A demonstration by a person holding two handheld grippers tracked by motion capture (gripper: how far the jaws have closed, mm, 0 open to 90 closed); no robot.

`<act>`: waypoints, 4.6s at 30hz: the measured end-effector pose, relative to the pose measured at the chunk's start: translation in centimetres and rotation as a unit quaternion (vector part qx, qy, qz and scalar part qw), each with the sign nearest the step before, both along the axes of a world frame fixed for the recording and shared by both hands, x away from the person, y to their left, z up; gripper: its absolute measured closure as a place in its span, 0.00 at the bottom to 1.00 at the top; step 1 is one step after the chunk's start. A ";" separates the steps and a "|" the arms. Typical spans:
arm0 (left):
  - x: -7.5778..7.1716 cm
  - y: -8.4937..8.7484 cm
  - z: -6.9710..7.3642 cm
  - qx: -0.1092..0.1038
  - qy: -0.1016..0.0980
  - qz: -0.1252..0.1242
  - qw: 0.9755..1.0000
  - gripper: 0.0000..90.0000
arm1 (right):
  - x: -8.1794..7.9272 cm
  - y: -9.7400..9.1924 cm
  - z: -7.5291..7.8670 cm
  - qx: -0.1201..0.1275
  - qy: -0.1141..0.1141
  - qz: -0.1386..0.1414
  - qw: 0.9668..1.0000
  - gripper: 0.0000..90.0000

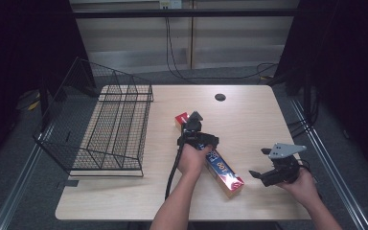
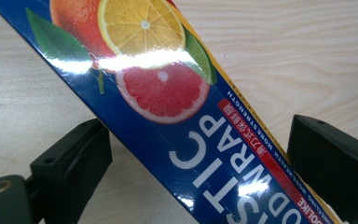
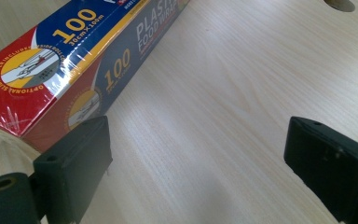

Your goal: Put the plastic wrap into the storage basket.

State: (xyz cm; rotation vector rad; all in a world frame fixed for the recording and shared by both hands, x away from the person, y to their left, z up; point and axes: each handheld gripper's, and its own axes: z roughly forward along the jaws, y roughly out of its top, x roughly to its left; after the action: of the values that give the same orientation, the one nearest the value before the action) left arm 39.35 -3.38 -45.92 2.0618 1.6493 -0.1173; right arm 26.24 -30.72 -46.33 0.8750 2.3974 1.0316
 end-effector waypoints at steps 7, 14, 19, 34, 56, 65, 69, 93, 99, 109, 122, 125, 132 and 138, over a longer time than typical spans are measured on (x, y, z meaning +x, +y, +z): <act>0.0 1.3 0.7 0.011 -0.006 -0.020 1.000 0.22 | 0.0 -0.3 0.0 0.003 -0.002 -0.005 1.000 0.08; 0.0 3.2 1.4 0.021 -0.001 -0.030 0.999 0.37 | 0.0 -0.3 0.1 0.005 -0.002 -0.006 1.000 0.08; 0.3 4.6 1.8 0.037 0.001 -0.034 0.999 0.43 | 0.0 -0.3 0.1 0.005 -0.003 -0.006 1.000 0.09; 0.6 4.6 1.8 0.039 0.002 -0.034 0.999 0.42 | 0.2 -0.2 0.0 0.004 -0.001 -0.003 1.000 0.09; 1.3 3.4 2.0 0.079 0.012 -0.021 0.997 0.46 | 0.2 -0.4 0.1 0.004 -0.003 -0.004 1.000 0.09; 1.9 3.8 2.7 0.108 0.032 -0.032 0.993 0.51 | 0.1 -0.4 0.1 0.007 -0.006 -0.006 1.000 0.09; 2.0 3.9 3.4 0.114 0.028 -0.029 0.993 0.51 | 0.2 -0.4 0.2 0.008 -0.007 -0.004 1.000 0.09; 2.7 6.1 9.9 0.100 0.034 -0.025 0.994 0.51 | 0.2 -0.3 0.2 0.016 -0.017 0.002 1.000 0.03; 2.9 6.5 11.1 0.097 0.034 -0.026 0.994 0.51 | 0.2 -0.3 0.2 0.015 -0.016 0.001 1.000 0.03; 3.1 7.4 12.5 0.094 0.034 -0.021 0.995 0.51 | 0.3 -0.2 0.1 0.015 -0.013 0.004 1.000 0.03; 3.3 8.7 14.5 0.102 0.040 -0.025 0.994 0.51 | 0.2 -0.2 0.2 0.015 -0.015 0.006 1.000 0.03; 3.3 9.0 15.0 0.100 0.038 -0.022 0.994 0.51 | 0.2 -0.2 0.2 0.015 -0.016 0.005 1.000 0.03; 3.3 9.6 16.1 0.097 0.032 -0.019 0.995 0.51 | 0.1 -0.2 0.2 0.016 -0.018 0.006 1.000 0.03; 3.3 10.0 16.6 0.098 0.034 -0.021 0.994 0.51 | 0.0 -0.2 0.2 0.017 -0.018 0.012 1.000 0.03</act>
State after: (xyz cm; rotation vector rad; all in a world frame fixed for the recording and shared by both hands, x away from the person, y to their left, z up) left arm 42.68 6.61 -29.36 2.2620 1.7179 -0.0427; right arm 26.28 -30.87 -46.11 0.8336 2.3728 1.0918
